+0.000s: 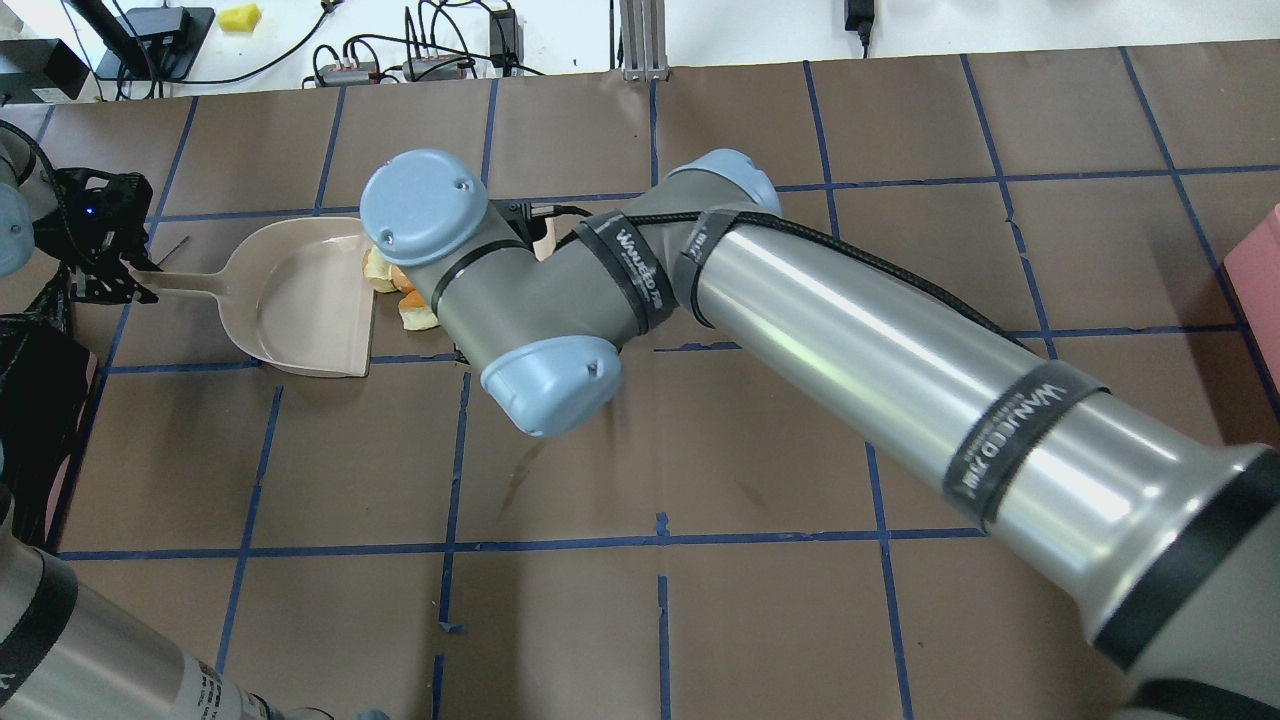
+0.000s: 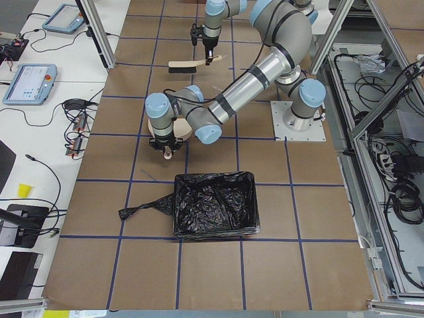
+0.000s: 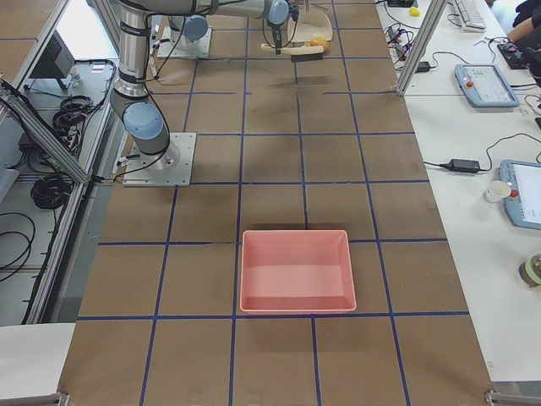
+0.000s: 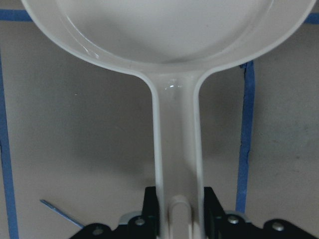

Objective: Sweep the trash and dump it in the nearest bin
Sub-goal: 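Move the brush with the right gripper over to the trash pieces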

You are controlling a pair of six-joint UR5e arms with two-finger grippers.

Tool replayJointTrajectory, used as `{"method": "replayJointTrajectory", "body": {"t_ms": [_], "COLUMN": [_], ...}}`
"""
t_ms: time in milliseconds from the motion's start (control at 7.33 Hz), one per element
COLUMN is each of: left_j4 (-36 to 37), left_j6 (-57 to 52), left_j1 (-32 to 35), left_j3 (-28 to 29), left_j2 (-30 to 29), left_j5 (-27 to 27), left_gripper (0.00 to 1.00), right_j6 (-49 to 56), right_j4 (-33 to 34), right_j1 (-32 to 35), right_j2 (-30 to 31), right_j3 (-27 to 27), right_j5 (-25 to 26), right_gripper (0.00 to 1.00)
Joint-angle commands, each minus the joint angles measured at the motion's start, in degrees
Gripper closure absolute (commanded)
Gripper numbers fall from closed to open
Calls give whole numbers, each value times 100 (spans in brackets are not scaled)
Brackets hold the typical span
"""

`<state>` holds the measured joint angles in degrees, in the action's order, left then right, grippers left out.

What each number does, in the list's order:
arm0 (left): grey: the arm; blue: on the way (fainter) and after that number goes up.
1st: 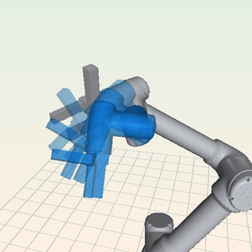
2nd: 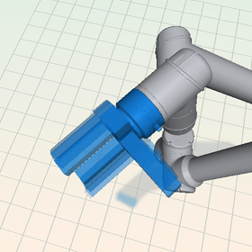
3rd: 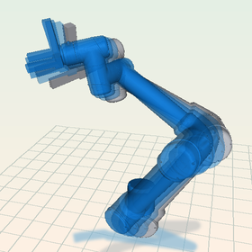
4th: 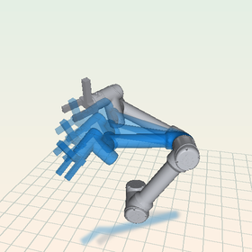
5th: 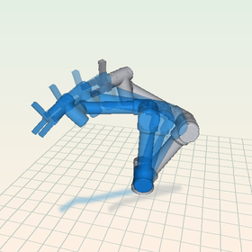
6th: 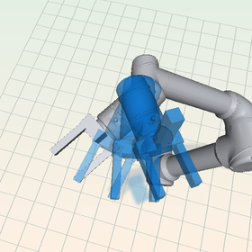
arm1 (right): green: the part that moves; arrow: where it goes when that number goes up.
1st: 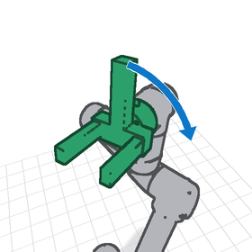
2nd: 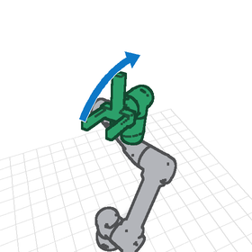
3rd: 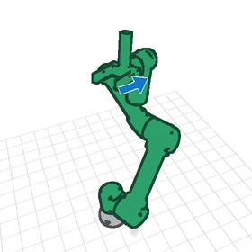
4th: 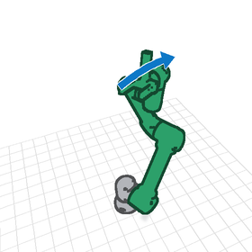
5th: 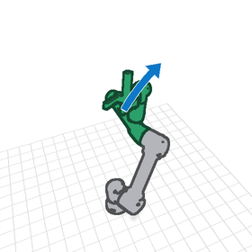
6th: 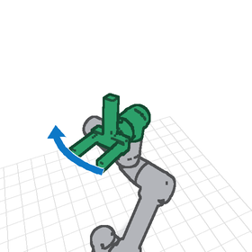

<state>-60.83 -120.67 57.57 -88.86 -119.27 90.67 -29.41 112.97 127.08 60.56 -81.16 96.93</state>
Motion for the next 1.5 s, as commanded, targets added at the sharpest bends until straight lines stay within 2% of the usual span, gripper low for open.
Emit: {"method": "replayJointTrajectory", "body": {"t_ms": [0, 410, 1365], "left_j4": [1, 10, 19], "left_j6": [0, 0, 0], "left_j1": [0, 0, 0], "left_j3": [0, 0, -35], "left_j2": [27, 36, 36], "left_j5": [3, 3, -6], "left_gripper": [96, 96, 96], "right_j6": [206, 400, 427], "right_j4": [-153, -82, 391], "right_j1": [10, 97, 484], "right_j2": [-666, -1238, -1643], "right_j3": [845, 1461, 1559], "right_j5": [28, -16, -183], "right_gripper": [86, 86, 85]}}
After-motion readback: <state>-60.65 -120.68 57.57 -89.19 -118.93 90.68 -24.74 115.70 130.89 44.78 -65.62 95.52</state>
